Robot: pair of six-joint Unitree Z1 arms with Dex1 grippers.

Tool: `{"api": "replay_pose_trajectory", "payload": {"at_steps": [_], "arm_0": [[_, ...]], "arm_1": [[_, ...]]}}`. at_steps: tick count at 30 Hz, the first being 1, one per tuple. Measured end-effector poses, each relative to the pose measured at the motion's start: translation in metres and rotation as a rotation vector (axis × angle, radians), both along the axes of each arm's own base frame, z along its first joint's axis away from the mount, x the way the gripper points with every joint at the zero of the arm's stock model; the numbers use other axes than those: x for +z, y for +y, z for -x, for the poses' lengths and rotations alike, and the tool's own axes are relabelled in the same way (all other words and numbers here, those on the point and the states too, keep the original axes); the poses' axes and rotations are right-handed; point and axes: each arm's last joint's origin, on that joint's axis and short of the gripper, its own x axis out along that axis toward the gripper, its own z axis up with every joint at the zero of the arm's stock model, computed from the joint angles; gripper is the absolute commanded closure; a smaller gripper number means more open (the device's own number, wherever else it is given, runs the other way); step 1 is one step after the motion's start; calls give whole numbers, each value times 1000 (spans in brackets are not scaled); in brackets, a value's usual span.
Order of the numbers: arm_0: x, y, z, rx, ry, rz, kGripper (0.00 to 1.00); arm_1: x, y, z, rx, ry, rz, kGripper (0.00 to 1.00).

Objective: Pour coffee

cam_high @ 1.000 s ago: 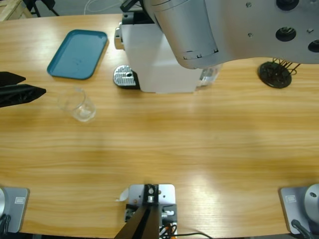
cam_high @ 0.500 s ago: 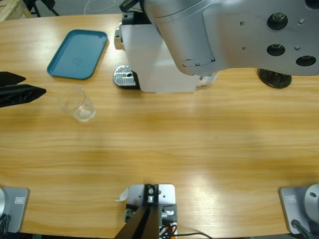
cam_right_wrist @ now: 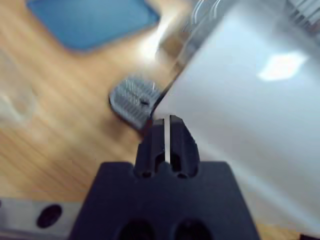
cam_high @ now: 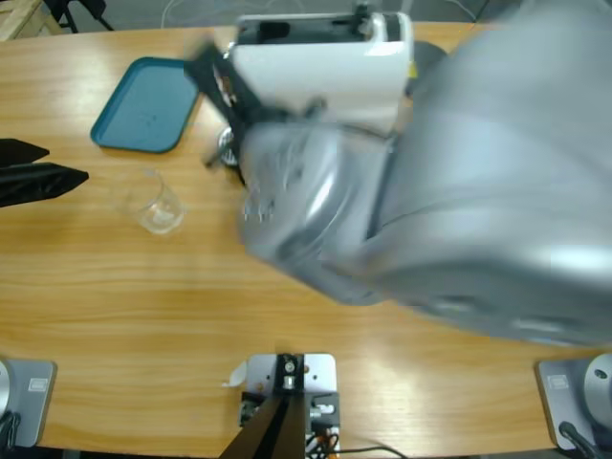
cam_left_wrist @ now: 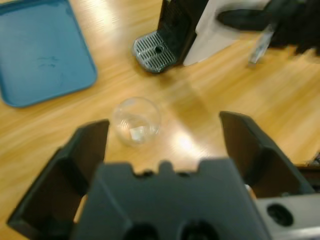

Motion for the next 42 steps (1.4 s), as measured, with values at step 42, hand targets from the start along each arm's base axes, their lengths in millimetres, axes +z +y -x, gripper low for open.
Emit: {"api": "replay_pose_trajectory", "payload": {"at_steps": [42], "arm_0": [[0,0,1,0,-2,1,51]], "arm_1": [[169,-125,-33,-176,-318,-168,1000]]}}
